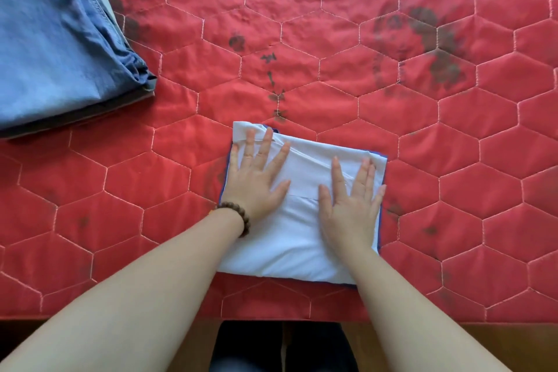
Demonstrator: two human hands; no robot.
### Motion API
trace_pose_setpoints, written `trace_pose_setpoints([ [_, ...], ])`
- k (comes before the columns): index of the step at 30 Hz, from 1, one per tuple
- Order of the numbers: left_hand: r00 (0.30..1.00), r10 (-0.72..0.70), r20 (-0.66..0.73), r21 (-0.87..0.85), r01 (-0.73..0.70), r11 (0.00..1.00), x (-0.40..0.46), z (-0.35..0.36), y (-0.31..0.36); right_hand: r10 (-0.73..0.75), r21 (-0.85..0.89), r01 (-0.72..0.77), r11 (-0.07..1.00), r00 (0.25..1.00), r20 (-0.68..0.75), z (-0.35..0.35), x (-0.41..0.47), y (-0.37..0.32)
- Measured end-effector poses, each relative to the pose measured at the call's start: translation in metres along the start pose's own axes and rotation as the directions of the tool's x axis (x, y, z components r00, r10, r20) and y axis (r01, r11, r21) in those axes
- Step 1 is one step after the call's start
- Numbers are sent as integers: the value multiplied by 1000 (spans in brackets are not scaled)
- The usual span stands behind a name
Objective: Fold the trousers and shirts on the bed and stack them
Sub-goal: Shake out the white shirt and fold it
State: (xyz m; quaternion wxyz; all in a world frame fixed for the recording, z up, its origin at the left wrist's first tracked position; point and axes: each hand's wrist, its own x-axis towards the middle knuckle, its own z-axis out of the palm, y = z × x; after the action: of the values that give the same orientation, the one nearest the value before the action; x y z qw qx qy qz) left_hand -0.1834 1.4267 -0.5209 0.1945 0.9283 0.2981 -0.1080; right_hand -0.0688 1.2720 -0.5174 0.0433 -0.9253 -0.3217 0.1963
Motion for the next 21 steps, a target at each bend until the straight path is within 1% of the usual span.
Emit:
trace_pose_setpoints([
  [1, 1000, 8, 21, -83, -7, 997, -2, -8, -1, -30, 22, 28, 999, 998, 50, -8, -1, 5],
  [2, 999, 33, 1, -137, -32, 990, -7, -16, -2, -57, 31, 55, 998, 996, 75, -16, -4, 11],
  [3, 997, 57, -52, -141, -64, 988, -14, -22, -2, -85, 14, 84, 996, 995, 60, -22, -10, 17],
  [5, 974, 94, -204, -46, -106, 993, -36, -28, 2, -170, -53, 167, 984, 985, -43, -30, -29, 25],
  [6, 958, 122, -260, 18, -121, 992, -48, -25, 7, -235, -80, 229, 970, 969, -76, -29, -41, 27],
  [7, 948, 152, -281, 72, -137, 988, -60, -19, 13, -302, -106, 292, 950, 950, -86, -24, -52, 27],
  [8, 950, 174, -259, 117, -148, 982, -71, -10, 19, -345, -132, 334, 933, 936, -69, -18, -62, 28],
  [9, 963, 178, -201, 144, -150, 978, -81, -1, 24, -361, -154, 350, 924, 931, -47, -10, -68, 28],
  [11, 987, 146, -67, 184, -131, 974, -92, 14, 26, -355, -177, 345, 922, 934, -27, 2, -71, 32],
  [13, 991, 130, 2, 221, -128, 967, -94, 25, 19, -362, -185, 351, 918, 932, -24, 11, -69, 38],
  [15, 992, 129, 13, 223, -128, 966, -91, 30, 13, -359, -176, 347, 921, 932, -43, 17, -67, 41],
  [18, 992, 122, 14, 188, -122, 975, -88, 32, 12, -287, -135, 274, 952, 954, -87, 22, -66, 40],
  [19, 993, 115, 11, 171, -116, 979, -87, 32, 12, -264, -124, 253, 960, 961, -86, 22, -66, 40],
  [21, 995, 96, 37, 142, -100, 985, -86, 29, 10, -244, -123, 238, 963, 969, -35, 20, -64, 39],
])
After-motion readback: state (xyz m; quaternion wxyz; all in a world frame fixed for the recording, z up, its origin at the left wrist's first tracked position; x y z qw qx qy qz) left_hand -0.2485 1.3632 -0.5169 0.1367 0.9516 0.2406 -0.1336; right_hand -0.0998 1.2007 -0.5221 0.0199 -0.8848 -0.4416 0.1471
